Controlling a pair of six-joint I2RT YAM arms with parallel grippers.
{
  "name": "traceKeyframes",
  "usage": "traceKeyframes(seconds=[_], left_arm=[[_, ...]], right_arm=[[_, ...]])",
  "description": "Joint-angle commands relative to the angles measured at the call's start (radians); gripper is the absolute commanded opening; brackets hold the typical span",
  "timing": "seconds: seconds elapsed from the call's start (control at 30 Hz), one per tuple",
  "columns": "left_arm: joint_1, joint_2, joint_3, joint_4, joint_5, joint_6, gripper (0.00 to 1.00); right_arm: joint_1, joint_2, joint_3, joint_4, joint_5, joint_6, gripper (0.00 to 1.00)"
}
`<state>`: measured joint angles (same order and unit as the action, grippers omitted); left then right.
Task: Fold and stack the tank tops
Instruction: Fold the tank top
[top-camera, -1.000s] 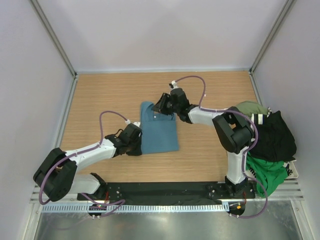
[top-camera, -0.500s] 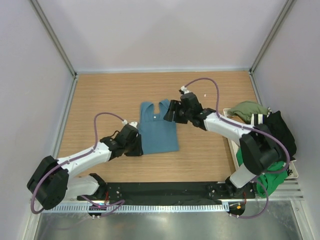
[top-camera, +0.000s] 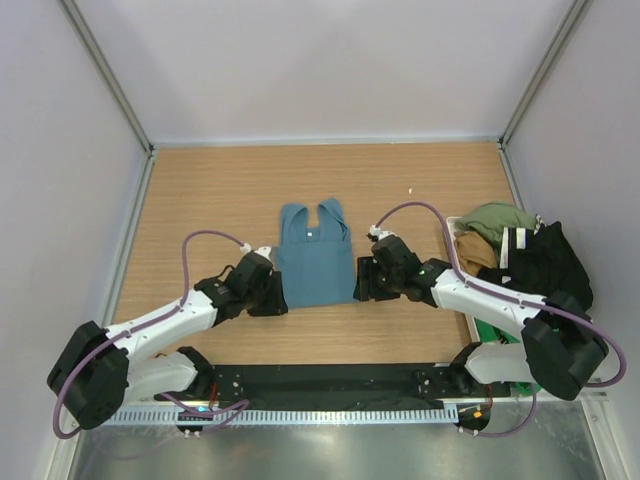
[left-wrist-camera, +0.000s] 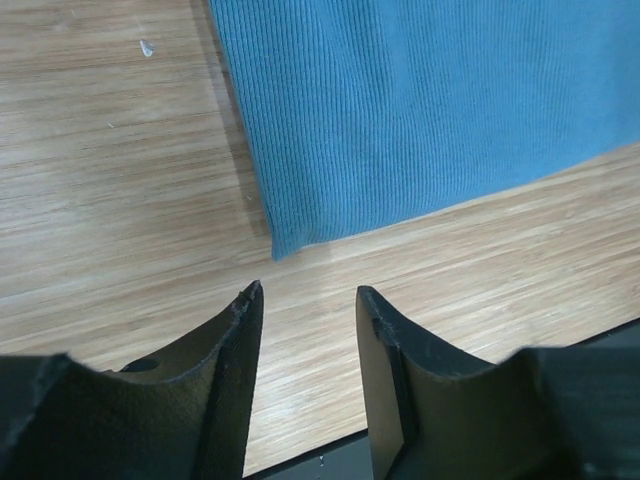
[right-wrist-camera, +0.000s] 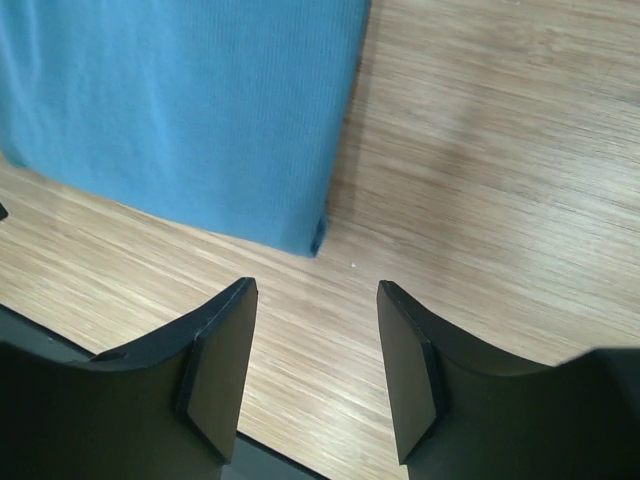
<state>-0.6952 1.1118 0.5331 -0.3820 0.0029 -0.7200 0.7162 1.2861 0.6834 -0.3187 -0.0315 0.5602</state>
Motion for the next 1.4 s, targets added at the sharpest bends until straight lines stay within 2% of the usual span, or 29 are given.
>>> traceKeyframes(seconds=[0.0,0.17,0.27,0.5,0.63,0.8,0.9,1.0,1.13,1.27,1.37], left_arm=[[0.003,0.028,-0.008,0.051,0.022,0.002,0.42],[0.005,0.083,0.001,0.091,0.006,0.007,0.39],[0.008,0.108,0.024,0.103,0.012,0.007,0.34],[0.049,0.125,0.056,0.089,0.028,0.017,0.39],[0.100,0.118,0.050,0.101,0.071,0.025,0.38],[0.106,0.140,0.057,0.129,0.101,0.021,0.38],[0.106,0.154,0.068,0.149,0.121,0.016,0.39],[0.106,0.177,0.076,0.166,0.138,0.013,0.35],[0.106,0.209,0.084,0.173,0.138,0.014,0.29],[0.108,0.227,0.091,0.173,0.129,0.011,0.21],[0.108,0.224,0.094,0.161,0.124,0.013,0.07]], right_arm=[[0.002,-0.025,-0.016,0.032,0.007,-0.045,0.57],[0.002,0.021,0.001,0.070,-0.002,-0.059,0.52],[0.000,0.047,0.027,0.079,-0.011,-0.057,0.51],[-0.011,0.139,0.085,0.093,-0.011,-0.042,0.49],[-0.017,0.179,0.085,0.133,-0.048,-0.022,0.42],[-0.018,0.203,0.076,0.165,-0.067,-0.006,0.40],[-0.020,0.205,0.076,0.170,-0.077,-0.006,0.34],[-0.018,0.200,0.085,0.159,-0.076,-0.016,0.19],[-0.020,0.188,0.082,0.155,-0.062,-0.020,0.06],[-0.020,0.180,0.076,0.152,-0.064,-0.023,0.02],[-0.018,0.173,0.077,0.148,-0.061,-0.028,0.01]])
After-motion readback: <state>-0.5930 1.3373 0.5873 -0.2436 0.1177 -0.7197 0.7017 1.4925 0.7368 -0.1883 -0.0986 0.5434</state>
